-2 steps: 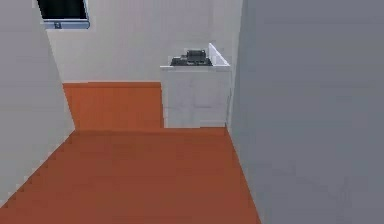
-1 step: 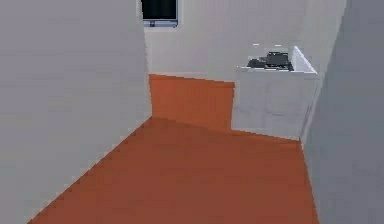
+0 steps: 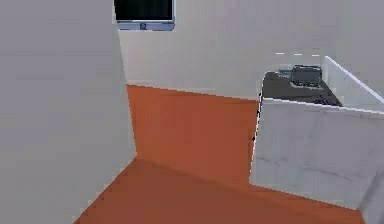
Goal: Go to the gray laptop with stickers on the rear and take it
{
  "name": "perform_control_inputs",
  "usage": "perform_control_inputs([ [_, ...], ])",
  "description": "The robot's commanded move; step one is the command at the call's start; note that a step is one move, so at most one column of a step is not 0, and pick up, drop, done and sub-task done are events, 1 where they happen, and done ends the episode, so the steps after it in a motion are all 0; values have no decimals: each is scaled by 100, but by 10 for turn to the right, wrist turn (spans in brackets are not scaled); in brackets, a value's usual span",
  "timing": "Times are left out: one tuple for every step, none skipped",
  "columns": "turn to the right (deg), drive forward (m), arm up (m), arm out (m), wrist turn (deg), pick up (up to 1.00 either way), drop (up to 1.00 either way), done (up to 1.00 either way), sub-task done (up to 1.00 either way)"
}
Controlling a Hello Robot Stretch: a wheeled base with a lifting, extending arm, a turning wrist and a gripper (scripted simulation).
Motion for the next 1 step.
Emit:
perform_control_inputs([
  [-30,0,0,0,0,0,0,0,0],
])
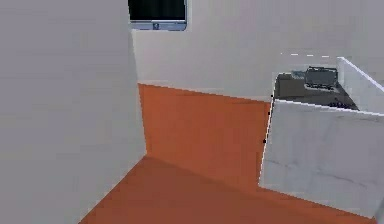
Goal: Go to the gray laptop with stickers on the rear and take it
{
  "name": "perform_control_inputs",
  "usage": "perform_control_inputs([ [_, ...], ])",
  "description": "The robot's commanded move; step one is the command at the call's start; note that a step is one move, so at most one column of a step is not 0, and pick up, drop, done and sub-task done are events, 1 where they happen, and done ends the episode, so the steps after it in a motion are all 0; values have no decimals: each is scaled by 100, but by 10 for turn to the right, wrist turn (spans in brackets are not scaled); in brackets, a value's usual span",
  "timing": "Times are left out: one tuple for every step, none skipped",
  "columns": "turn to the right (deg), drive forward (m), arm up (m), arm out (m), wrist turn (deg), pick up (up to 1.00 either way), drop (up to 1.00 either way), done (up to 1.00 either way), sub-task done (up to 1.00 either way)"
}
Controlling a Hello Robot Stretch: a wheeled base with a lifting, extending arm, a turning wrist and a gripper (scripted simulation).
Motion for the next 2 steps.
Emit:
perform_control_inputs([
  [0,100,0,0,0,0,0,0,0],
  [-30,0,0,0,0,0,0,0,0],
])
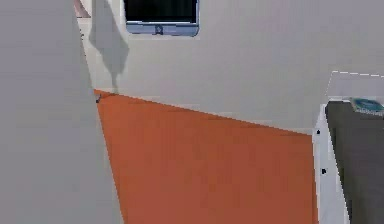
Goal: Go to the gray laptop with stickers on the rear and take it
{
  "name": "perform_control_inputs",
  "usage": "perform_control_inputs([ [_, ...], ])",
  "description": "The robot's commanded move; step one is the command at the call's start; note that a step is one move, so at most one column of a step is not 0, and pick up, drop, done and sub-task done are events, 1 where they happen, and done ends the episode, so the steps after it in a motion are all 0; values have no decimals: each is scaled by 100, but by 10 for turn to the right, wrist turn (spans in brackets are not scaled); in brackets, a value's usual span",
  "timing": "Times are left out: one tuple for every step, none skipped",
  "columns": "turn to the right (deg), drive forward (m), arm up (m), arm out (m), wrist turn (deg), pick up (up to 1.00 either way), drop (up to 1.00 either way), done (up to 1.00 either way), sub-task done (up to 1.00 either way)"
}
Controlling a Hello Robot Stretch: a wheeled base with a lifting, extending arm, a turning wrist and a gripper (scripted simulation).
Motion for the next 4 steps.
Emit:
perform_control_inputs([
  [0,45,0,0,0,0,0,0,0],
  [330,0,0,0,0,0,0,0,0],
  [0,80,0,0,0,0,0,0,0],
  [-390,0,0,0,0,0,0,0,0],
])
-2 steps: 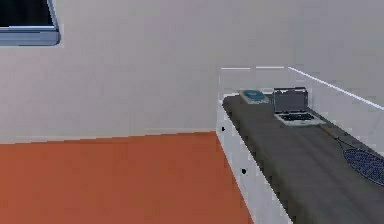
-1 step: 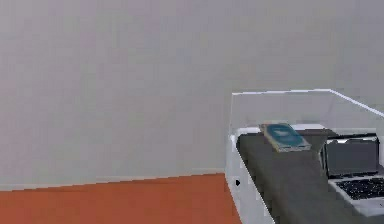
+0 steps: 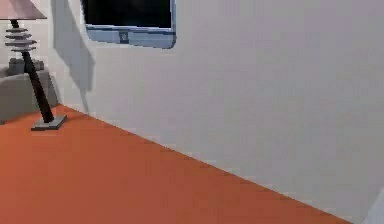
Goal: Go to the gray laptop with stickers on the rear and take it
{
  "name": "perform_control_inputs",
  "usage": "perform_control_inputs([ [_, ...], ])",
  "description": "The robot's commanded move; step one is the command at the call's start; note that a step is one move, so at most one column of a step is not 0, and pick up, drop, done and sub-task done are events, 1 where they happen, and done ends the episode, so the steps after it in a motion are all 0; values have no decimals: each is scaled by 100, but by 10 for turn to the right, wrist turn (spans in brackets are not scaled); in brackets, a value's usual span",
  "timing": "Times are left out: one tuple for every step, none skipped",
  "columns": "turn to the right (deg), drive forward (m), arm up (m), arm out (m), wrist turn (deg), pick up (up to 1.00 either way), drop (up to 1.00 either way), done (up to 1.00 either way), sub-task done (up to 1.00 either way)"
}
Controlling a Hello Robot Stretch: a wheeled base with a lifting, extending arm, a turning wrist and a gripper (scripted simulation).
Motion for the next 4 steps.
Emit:
perform_control_inputs([
  [450,0,0,0,0,0,0,0,0],
  [60,0,0,0,0,0,0,0,0],
  [0,55,0,0,0,0,0,0,0],
  [-300,0,0,0,0,0,0,0,0],
])
